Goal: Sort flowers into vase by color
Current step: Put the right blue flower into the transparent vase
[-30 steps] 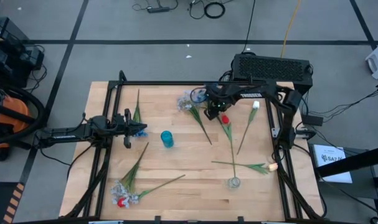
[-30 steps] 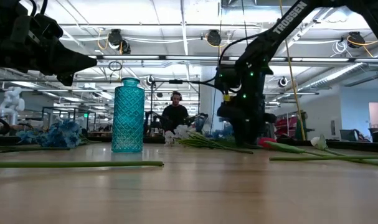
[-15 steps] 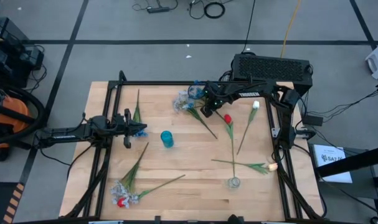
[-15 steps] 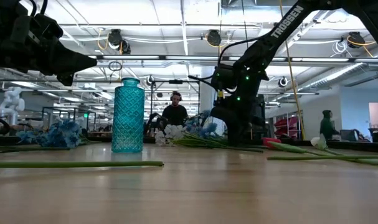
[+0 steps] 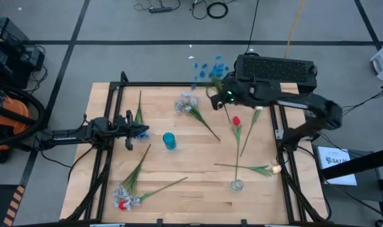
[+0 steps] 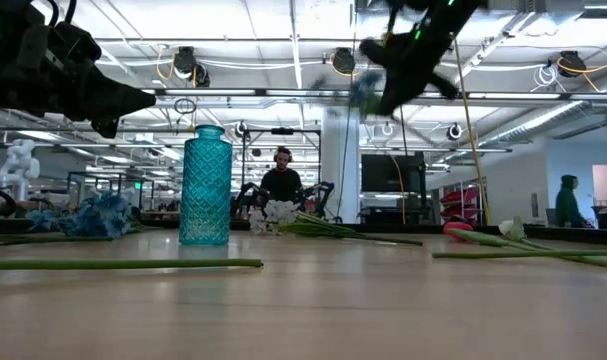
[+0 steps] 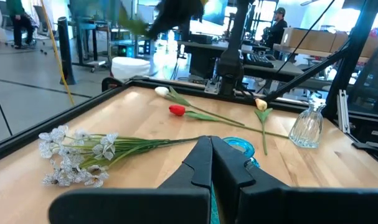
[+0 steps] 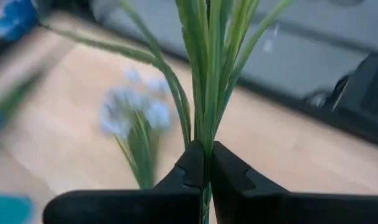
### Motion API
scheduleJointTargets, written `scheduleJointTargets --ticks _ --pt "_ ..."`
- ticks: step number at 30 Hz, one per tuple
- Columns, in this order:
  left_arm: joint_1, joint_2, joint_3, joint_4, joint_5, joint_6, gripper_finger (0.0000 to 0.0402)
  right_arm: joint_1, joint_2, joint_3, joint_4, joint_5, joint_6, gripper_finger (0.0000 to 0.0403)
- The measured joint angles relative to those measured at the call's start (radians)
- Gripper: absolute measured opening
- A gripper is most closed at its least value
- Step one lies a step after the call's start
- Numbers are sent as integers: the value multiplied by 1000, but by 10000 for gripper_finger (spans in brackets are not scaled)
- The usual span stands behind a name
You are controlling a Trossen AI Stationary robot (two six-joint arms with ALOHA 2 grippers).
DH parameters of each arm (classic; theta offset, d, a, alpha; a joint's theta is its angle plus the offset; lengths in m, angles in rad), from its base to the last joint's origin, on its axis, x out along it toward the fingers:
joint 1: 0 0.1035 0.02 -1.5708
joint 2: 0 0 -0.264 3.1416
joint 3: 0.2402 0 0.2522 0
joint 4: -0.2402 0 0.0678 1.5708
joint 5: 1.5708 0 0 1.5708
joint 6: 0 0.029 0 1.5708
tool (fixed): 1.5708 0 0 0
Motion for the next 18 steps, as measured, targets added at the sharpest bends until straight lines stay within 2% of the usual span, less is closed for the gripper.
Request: scheduleJointTargets --ticks 7,14,18 --pt "0 0 0 0 0 0 2 371 -158 0 -24 394 212 1" --pt "0 0 0 0 0 0 2 772 -107 0 -50 788 429 0" --pt "0 0 0 0 0 0 2 935 -48 0 -61 936 477 0"
